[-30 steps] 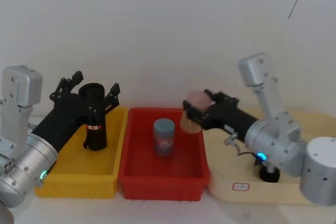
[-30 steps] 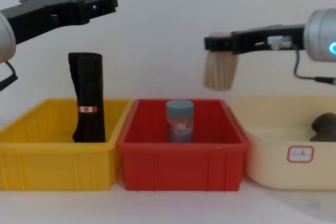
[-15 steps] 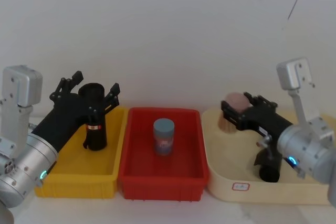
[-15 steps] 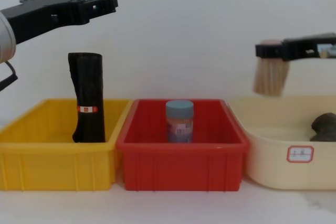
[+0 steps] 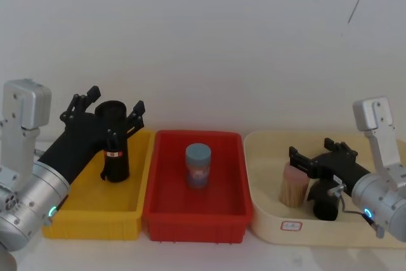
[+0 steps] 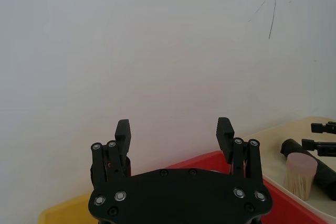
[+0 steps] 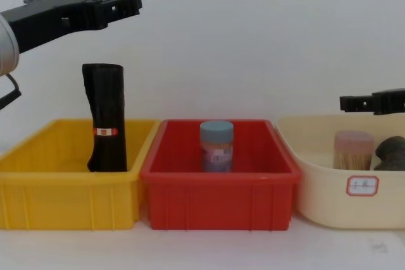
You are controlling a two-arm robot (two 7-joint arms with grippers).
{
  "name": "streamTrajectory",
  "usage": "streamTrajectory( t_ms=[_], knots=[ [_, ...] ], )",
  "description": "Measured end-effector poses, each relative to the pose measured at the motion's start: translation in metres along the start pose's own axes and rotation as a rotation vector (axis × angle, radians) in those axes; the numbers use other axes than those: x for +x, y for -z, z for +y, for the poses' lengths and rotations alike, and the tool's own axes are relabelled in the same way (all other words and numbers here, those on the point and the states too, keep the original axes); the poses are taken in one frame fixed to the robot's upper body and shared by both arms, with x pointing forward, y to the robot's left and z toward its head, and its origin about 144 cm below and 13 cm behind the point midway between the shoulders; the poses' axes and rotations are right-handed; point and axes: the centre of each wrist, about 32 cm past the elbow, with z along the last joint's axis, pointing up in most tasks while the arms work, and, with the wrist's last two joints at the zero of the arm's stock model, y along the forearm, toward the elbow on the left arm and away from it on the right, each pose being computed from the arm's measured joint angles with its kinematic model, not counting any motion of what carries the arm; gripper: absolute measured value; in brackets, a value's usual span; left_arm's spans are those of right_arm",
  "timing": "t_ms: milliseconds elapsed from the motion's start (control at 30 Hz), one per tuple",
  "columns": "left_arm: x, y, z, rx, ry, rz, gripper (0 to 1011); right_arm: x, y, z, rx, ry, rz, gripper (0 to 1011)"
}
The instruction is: Pick up the garbage bag with the one hand and transfer it to the other hand.
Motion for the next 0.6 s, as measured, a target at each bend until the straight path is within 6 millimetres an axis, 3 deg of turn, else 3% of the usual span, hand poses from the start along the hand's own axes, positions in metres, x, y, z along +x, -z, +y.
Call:
streamTrajectory(
  t_ms=[167,600],
  knots=[
    [0.000,0.000,0.000,0.000,0.000,0.000,1000,0.001,0.002,-0.001,0.000,0.006,0.018,1000],
    [0.000,0.000,0.000,0.000,0.000,0.000,1000,-0.005,-0.011,-0.006,0.090,-0.025,0.036,1001]
  ],
)
